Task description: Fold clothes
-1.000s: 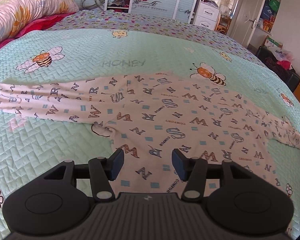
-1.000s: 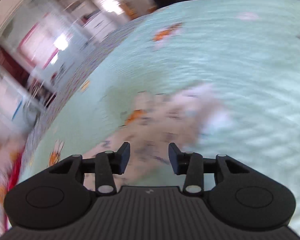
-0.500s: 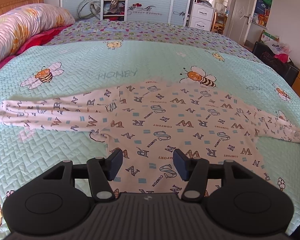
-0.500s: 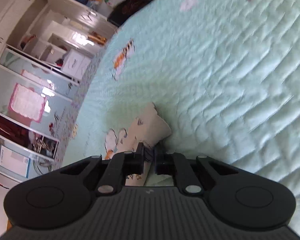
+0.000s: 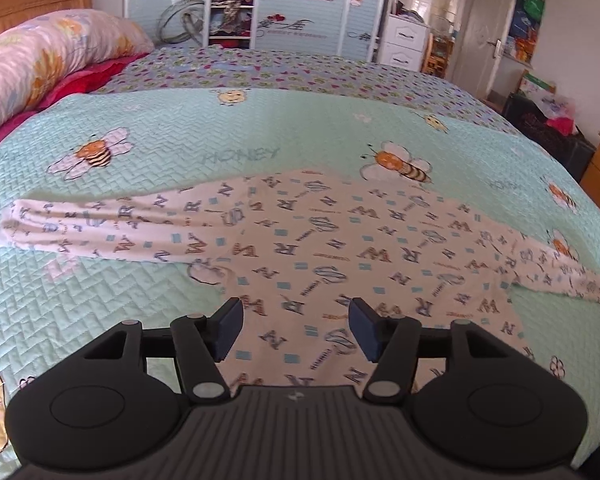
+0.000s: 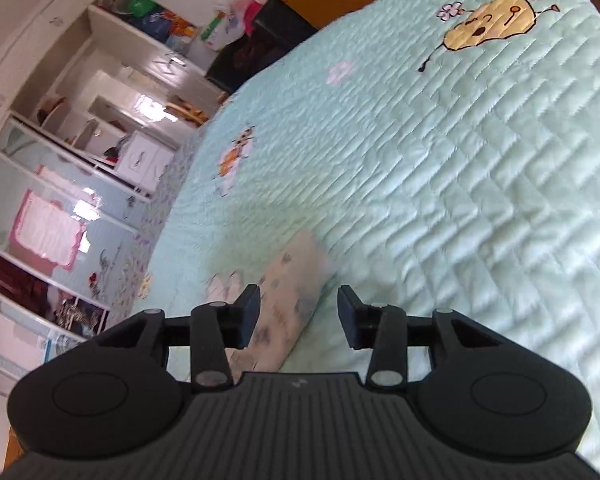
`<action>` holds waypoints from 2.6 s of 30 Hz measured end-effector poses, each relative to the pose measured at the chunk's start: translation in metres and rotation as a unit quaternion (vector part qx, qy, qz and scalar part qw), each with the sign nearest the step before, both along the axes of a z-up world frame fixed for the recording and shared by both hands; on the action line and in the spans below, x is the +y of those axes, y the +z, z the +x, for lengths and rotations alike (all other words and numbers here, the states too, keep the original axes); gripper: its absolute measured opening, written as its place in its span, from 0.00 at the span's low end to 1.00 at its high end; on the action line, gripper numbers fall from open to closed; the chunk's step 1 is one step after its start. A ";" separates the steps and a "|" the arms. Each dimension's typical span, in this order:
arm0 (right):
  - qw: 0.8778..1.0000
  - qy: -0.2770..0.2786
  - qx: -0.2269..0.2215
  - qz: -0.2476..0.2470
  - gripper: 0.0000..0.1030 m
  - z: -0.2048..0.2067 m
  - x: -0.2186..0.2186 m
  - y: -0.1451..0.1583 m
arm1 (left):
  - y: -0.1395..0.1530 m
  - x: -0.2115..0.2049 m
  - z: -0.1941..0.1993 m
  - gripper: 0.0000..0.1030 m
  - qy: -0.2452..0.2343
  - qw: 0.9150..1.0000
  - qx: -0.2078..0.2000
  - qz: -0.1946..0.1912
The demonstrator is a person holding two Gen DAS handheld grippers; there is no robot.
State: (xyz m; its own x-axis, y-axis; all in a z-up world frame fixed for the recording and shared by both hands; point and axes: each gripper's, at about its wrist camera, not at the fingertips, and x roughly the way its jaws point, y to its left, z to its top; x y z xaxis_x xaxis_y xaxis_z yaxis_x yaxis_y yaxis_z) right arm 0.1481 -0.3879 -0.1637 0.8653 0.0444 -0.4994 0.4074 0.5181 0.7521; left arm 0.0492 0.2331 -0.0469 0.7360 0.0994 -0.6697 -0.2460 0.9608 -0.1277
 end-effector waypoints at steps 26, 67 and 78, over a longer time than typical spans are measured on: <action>0.956 0.238 0.032 -0.171 0.50 -0.031 0.189 -0.004 | -0.108 0.313 -0.023 0.61 0.380 0.833 -0.115 -0.384; 0.841 0.479 0.077 -0.240 0.67 -0.093 0.356 0.055 | -0.056 -0.042 -0.049 0.70 -0.016 0.994 0.103 -0.028; 0.795 0.511 0.066 -0.320 0.70 -0.160 0.336 0.058 | -0.072 -0.072 -0.112 0.74 -0.065 0.988 0.138 0.010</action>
State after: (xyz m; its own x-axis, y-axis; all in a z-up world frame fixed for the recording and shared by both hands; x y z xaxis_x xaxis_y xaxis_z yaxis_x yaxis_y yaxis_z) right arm -0.0119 -0.0518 -0.1062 0.4788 0.3903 -0.7864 -0.4183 0.8890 0.1865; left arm -0.0630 0.1614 -0.1185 0.5333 0.0313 -0.8453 -0.1424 0.9884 -0.0533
